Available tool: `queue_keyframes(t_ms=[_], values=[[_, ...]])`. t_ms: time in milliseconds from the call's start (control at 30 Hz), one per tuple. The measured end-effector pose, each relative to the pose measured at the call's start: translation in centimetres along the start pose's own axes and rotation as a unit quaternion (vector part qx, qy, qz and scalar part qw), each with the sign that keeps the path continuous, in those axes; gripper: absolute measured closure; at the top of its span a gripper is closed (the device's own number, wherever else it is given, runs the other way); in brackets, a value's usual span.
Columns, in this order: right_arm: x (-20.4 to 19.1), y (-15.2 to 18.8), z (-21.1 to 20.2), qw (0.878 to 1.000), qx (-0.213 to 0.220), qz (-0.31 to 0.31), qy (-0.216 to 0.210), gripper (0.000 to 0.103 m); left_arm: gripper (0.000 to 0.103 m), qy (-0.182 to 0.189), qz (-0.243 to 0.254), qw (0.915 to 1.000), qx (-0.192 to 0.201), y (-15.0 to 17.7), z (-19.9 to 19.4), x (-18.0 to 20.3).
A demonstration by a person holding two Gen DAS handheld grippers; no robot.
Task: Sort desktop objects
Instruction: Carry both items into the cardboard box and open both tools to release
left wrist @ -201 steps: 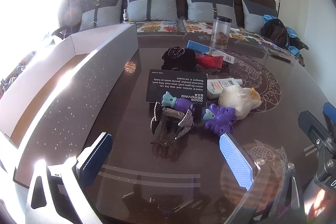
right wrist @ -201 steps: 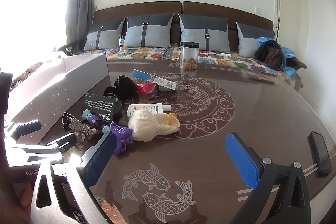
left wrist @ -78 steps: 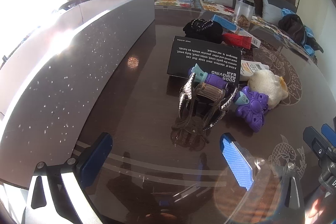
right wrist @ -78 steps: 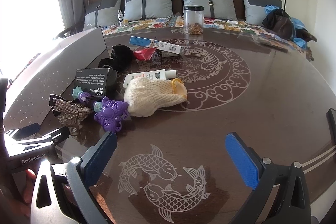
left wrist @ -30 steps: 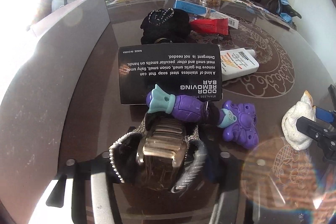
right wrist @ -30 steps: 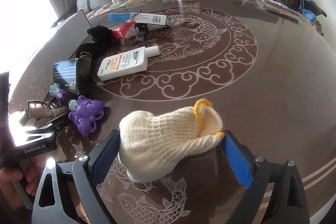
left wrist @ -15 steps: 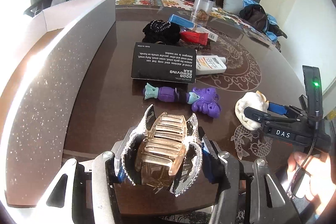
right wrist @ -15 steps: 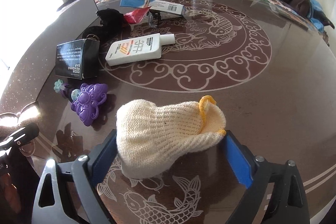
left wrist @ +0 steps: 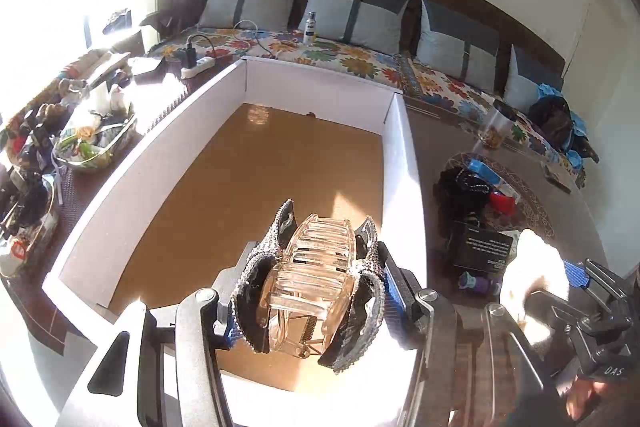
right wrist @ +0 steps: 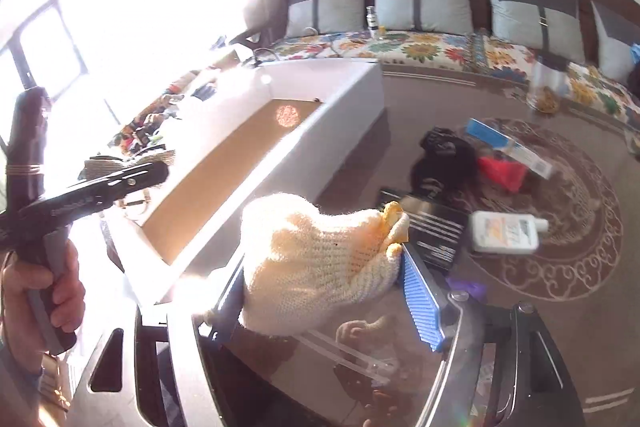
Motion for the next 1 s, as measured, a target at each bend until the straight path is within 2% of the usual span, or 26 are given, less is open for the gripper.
queue_keyframes(t_ms=[133, 200, 233, 267, 300, 333, 433, 567, 700, 800, 933, 1000], values=[[-9.6, -2.8, 4.6, 0.996, -0.019, -0.077, -0.049, 0.031, 0.049, -0.051, -0.020, 0.9980, -0.031, 0.5, 2.4, -5.4], [-13.0, -3.1, 7.5, 0.992, -0.045, -0.108, -0.054, 0.022, 0.048, -0.067, -0.022, 0.9964, -0.047, 1.1, 3.6, -6.8], [-14.2, -3.0, 9.0, 0.990, -0.065, -0.117, -0.054, 0.018, 0.042, -0.075, -0.024, 0.9952, -0.058, 1.5, 4.1, -7.4], [-15.0, -2.8, 10.3, 0.987, -0.083, -0.124, -0.053, 0.015, 0.037, -0.082, -0.026, 0.9940, -0.067, 2.0, 4.5, -7.9], [-15.5, -2.6, 11.2, 0.986, -0.091, -0.130, -0.049, 0.015, 0.026, -0.089, -0.030, 0.9930, -0.071, 2.2, 4.9, -8.3], [-15.8, -2.5, 11.6, 0.986, -0.090, -0.135, -0.042, 0.015, 0.022, -0.093, -0.033, 0.9926, -0.070, 2.5, 4.8, -8.6], [-15.0, -2.4, 10.7, 0.988, -0.070, -0.130, -0.039, 0.013, 0.021, -0.081, -0.046, 0.9941, -0.057, 3.0, 4.0, -8.7], [-10.4, -1.9, 7.0, 0.993, -0.026, -0.115, -0.014, 0.004, 0.021, -0.056, -0.048, 0.9966, -0.037, 3.2, 2.3, -6.4], [-3.1, 0.8, 3.3, 0.996, 0.004, -0.082, 0.040, 0.000, 0.021, -0.003, -0.020, 0.9997, -0.011, 3.3, 0.0, -1.1], [3.5, 4.3, 1.6, 0.995, 0.002, -0.045, 0.094, 0.000, 0.020, 0.046, 0.011, 0.9989, 0.003, 3.3, -1.6, 4.1], [12.5, 9.2, -0.7, 0.986, -0.021, 0.019, 0.165, 0.000, 0.004, 0.118, 0.046, 0.9920, 0.003, 4.1, -2.3, 11.6], [15.9, 11.4, -2.1, 0.981, -0.025, 0.057, 0.184, 0.000, 0.004, 0.141, 0.062, 0.9880, -0.011, 5.0, -1.5, 15.2]])
Point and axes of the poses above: each gripper's, at about its wrist camera, not at the fingertips, and z roughly the way its jaws point, x to its right, y to its underside, the point moved 2 cm from there along z, roughly the way its jaws point, and after that the axes turned 3 degrees about z, right-handed, at the moved point
